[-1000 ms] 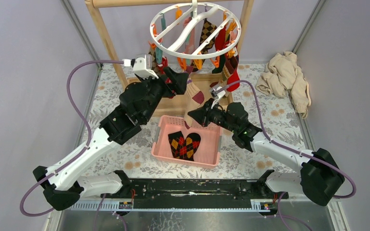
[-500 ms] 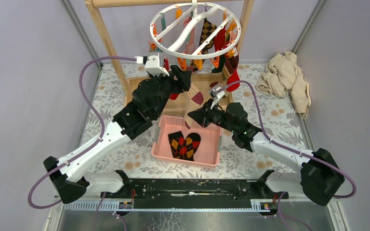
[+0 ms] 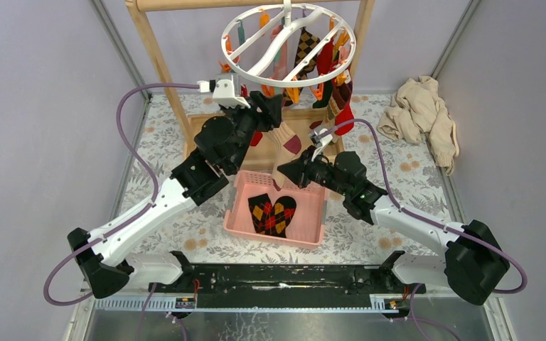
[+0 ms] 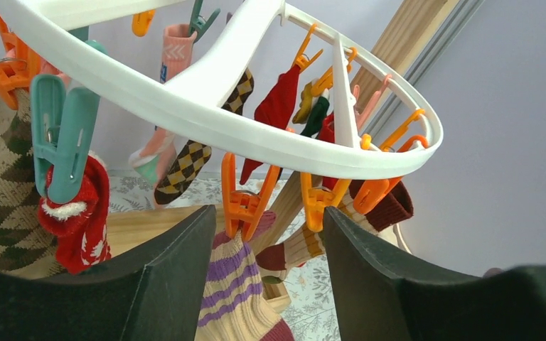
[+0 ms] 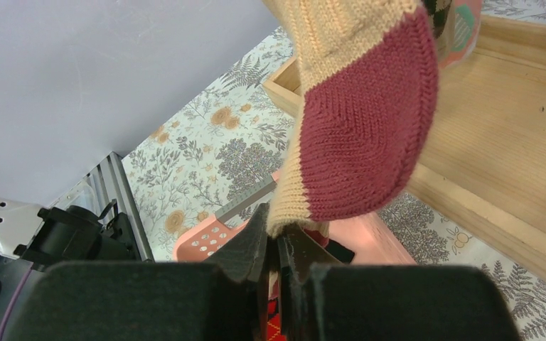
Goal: Remove the socks clipped to the hanger
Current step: Remove the sock from the hanger.
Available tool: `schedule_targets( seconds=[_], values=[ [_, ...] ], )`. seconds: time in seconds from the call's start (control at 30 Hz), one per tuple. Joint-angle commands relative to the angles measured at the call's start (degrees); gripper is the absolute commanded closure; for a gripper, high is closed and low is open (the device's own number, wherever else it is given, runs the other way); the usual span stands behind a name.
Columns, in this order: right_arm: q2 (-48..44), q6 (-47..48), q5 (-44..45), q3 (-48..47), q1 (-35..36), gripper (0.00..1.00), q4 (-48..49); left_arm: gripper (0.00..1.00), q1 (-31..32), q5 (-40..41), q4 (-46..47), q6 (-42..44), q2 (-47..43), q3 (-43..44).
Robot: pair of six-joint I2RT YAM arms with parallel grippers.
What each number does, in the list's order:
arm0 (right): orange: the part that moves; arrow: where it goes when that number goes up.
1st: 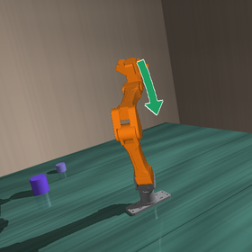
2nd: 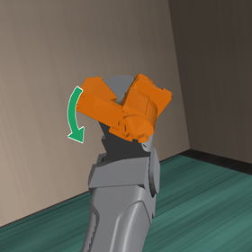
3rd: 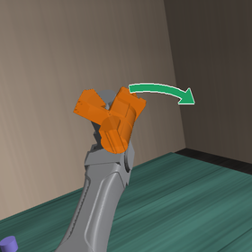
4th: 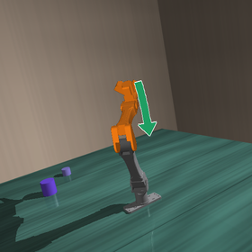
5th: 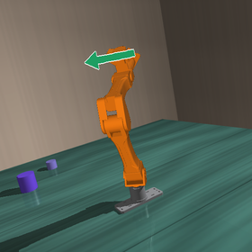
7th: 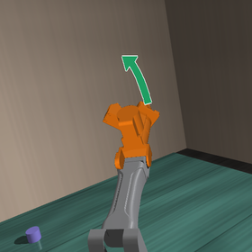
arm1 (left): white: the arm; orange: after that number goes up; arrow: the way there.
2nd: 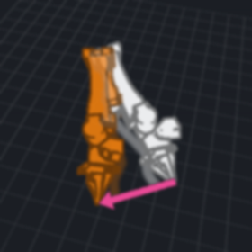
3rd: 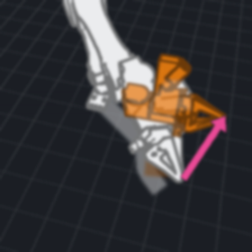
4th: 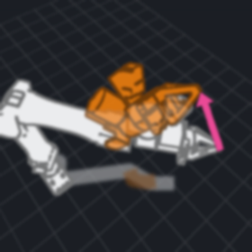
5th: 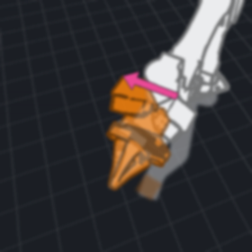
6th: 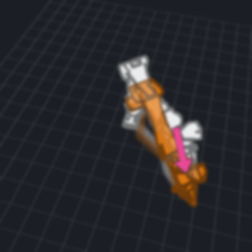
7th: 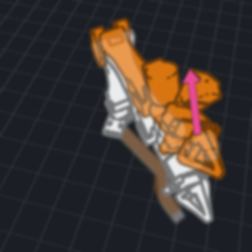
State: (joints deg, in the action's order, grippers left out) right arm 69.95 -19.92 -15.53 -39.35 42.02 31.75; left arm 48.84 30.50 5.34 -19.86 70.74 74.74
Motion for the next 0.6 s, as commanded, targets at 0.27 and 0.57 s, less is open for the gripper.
schedule_targets(
  seconds=[0.27, 0.57],
  values=[
    [-2.9, 1.2, 0.6, -2.0, 0.7, 0.99, 0.7, 0.41, 0.6, 5.3, 7.1, 3.5, 2.1, 0.5],
    [-2.7, 1.5, 0.5, -1.7, 0.7, 0.99, 0.5, 0.48, 0.7, 6.3, 10.2, 4.3, 3.4, 0.2]
  ],
)
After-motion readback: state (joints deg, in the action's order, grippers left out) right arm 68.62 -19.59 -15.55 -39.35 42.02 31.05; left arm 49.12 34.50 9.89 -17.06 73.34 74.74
